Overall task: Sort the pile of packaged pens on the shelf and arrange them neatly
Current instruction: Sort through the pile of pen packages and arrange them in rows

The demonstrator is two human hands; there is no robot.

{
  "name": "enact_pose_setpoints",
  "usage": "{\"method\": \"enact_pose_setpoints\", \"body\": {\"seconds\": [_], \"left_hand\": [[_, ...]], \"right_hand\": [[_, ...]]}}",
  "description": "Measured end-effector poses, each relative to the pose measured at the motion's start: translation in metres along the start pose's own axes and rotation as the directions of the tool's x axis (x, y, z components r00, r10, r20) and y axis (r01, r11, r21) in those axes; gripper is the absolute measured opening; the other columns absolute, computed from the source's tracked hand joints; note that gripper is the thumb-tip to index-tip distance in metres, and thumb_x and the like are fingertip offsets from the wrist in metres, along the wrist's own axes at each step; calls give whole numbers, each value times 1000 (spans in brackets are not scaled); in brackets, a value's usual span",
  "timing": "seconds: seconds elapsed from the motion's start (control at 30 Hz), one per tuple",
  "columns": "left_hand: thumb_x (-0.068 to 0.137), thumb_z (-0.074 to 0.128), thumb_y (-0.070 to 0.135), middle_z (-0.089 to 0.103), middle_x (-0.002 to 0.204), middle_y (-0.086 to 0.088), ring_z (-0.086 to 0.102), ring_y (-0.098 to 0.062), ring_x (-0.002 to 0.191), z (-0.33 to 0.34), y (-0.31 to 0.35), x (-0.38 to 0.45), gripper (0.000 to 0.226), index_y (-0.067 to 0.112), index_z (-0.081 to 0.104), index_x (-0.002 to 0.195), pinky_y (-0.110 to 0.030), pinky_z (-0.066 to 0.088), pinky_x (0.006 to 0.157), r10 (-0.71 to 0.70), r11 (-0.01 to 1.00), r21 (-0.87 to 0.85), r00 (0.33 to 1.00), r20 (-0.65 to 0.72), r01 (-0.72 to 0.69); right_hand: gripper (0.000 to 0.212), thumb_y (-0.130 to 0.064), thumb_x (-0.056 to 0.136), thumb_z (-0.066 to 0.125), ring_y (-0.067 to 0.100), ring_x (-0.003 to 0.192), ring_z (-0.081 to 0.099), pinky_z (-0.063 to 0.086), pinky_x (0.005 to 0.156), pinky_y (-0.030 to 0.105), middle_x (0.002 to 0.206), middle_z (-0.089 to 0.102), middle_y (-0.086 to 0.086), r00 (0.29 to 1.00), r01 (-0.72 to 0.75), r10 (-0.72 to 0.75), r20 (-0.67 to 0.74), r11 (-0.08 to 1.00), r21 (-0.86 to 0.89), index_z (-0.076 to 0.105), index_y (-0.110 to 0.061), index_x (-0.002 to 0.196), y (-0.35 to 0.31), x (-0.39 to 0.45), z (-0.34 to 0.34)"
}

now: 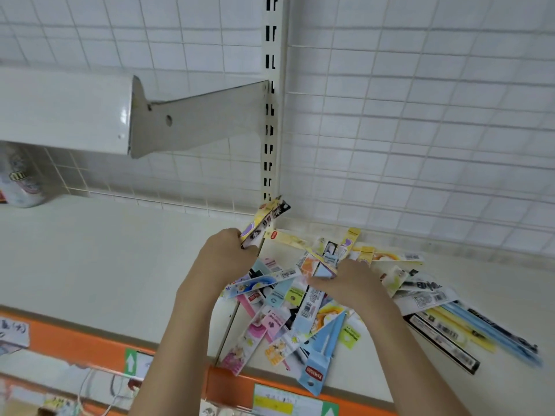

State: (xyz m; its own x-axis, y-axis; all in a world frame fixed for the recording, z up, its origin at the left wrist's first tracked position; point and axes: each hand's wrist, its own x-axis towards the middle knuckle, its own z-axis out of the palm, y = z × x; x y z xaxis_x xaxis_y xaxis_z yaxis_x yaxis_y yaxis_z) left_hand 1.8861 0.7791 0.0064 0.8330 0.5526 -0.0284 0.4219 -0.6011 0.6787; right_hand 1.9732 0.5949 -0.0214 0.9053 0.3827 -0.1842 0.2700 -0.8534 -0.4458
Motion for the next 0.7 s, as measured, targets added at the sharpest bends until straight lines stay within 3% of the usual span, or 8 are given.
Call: {"method": "enact_pose_setpoints", "body": {"seconds": [0.17, 0.3, 0.43, 0.57, 0.7], "left_hand": [[83, 57, 21, 47, 57, -2, 43, -17, 51, 6, -18, -7, 28, 11, 44, 61, -23, 35, 49, -108, 994, -28, 992, 58, 110], [83, 59, 23, 57, 65, -9, 49, -21, 48, 11, -32, -11, 21, 7, 53, 71, -23, 40, 50, -188, 980, -43, 977, 97, 192], [79, 66, 27, 63, 67, -6, 54, -18, 50, 16, -35, -13, 21, 8, 61, 76, -22, 43, 51, -173, 984, -6, 974, 145, 175], [77, 66, 22, 63, 68, -3, 57, -18, 58, 20, -34, -14, 17, 8, 63, 84, -24, 45, 54, -162, 987, 37, 975, 153, 159], [81, 62, 20, 56, 60, -6, 50, -18, 48, 18, -33, -17, 19, 7, 53, 71, -21, 37, 49, -203, 979, 1, 971, 128, 204]], "right_hand": [[42, -23, 83, 63, 15, 48, 34, 24, 47, 25, 57, 32, 1, 998, -58, 60, -2, 980, 191, 29, -14, 60, 1, 6, -10], [31, -21, 84, 65, 16, 44, 29, 23, 47, 24, 55, 32, 2, 995, -82, 101, -19, 893, 442, 40, -11, 70, 7, 4, -25], [20, -16, 84, 67, 13, 39, 33, 27, 44, 22, 50, 41, 2, 993, -42, 104, -60, 768, 639, 52, -10, 72, 5, -2, -35], [22, -15, 86, 66, 7, 28, 33, 29, 36, 19, 44, 44, 0, 991, 28, 74, -109, 690, 723, 54, -12, 68, 3, -8, -37], [20, -14, 89, 62, 6, 27, 33, 29, 32, 15, 43, 55, -2, 990, 58, 62, -125, 634, 771, 58, -12, 70, 0, -16, -43]]}}
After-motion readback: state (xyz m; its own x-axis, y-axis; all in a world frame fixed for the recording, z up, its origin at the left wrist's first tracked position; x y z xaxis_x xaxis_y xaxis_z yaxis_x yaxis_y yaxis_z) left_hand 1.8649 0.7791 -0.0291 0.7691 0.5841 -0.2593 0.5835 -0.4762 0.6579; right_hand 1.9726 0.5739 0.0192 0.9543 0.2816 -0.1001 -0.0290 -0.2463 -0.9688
